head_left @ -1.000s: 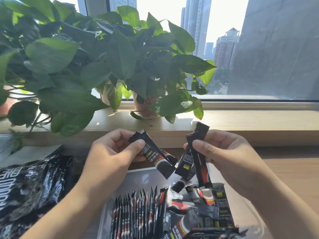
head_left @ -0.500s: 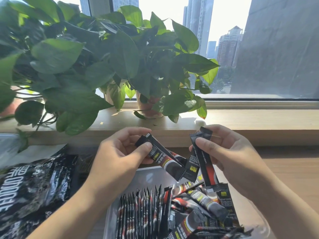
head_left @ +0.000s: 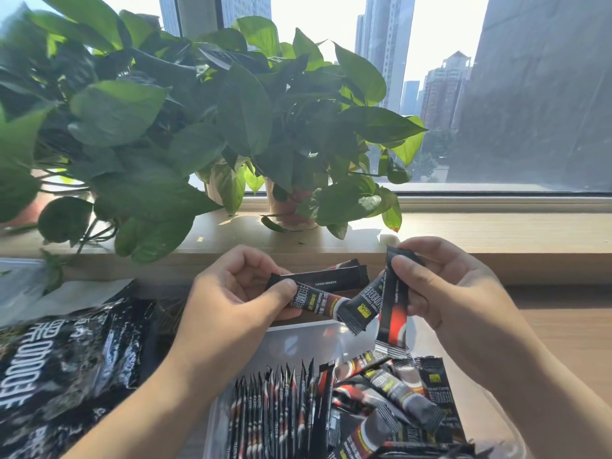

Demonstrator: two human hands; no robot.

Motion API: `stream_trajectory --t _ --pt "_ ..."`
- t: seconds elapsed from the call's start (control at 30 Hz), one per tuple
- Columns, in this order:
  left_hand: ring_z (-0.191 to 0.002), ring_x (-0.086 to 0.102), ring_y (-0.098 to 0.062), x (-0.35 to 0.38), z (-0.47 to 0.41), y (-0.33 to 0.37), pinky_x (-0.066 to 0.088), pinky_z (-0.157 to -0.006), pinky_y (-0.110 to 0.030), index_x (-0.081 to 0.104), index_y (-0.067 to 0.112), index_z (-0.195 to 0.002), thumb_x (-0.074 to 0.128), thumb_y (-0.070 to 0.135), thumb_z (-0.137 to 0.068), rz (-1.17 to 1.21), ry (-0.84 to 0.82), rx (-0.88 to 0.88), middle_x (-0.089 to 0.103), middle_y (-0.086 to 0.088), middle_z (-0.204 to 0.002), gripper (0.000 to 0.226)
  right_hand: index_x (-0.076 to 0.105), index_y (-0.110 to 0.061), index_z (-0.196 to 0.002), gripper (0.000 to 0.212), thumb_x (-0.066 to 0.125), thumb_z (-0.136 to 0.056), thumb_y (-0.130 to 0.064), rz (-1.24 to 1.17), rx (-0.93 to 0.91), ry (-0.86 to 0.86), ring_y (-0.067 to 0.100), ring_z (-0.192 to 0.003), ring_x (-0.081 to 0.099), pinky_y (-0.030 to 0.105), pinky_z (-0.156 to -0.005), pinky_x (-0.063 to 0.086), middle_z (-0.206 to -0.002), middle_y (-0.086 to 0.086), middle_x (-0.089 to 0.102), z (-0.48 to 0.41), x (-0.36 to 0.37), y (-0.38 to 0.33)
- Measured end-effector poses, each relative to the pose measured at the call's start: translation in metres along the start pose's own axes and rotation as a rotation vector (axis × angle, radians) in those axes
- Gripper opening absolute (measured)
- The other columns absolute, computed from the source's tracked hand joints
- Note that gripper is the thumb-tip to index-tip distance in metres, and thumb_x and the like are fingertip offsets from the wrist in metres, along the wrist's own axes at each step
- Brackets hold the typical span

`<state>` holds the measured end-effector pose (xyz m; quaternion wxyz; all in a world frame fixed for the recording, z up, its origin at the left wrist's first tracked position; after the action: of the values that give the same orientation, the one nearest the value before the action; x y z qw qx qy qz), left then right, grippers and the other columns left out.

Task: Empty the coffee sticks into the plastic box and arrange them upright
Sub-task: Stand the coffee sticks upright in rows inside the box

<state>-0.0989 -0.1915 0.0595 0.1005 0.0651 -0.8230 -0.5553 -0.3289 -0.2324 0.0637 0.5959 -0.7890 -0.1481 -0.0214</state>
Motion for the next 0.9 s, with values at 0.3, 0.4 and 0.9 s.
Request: stream_trajectory --t 0.3,0.4,0.9 --pt "-0.063 0.066 -0.008 0.009 0.007 0.006 0.06 -0.062 -0.022 0.08 0.014 -0.094 0.065 -0.012 -0.084 0.027 -0.041 -0.012 0.068 -0.004 -0.067 0.031 0.074 -0.015 -0.108 0.035 0.073 -0.073 -0.011 0.058 -0.062 0.002 0.024 -0.064 0.072 0.025 -0.056 0.058 -0.084 0.014 0.076 0.004 0.004 -0.002" --pt "-0.065 0.071 -0.009 0.011 0.009 0.006 0.059 -0.062 -0.019 0.08 0.008 -0.088 0.065 -0.01 -0.086 -0.016 -0.052 -0.026 0.076 -0.005 -0.073 0.024 0.08 -0.014 -0.092 0.021 0.075 -0.071 -0.012 0.117 -0.101 0.007 0.027 -0.07 0.075 0.027 -0.058 0.06 -0.085 0.016 0.077 0.006 0.006 -0.004" --pt "-0.093 0.069 -0.019 0.016 0.005 -0.008 0.054 -0.08 -0.024 0.068 0.038 -0.097 0.051 0.009 -0.1 -0.224 -0.215 0.008 0.069 0.002 -0.094 0.034 0.078 -0.021 -0.091 0.022 0.083 -0.069 -0.026 0.438 -0.173 -0.044 0.02 -0.052 0.065 0.027 -0.046 0.052 -0.072 0.003 0.067 0.013 0.014 -0.004"
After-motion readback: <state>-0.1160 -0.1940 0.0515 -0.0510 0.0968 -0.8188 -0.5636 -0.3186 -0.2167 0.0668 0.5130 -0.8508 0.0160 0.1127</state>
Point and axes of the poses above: each hand's wrist, its own z-axis away from the middle knuckle, its own x-axis out of the palm, y = z × x, the point moved 6 cm from there along -z, towards the middle knuckle
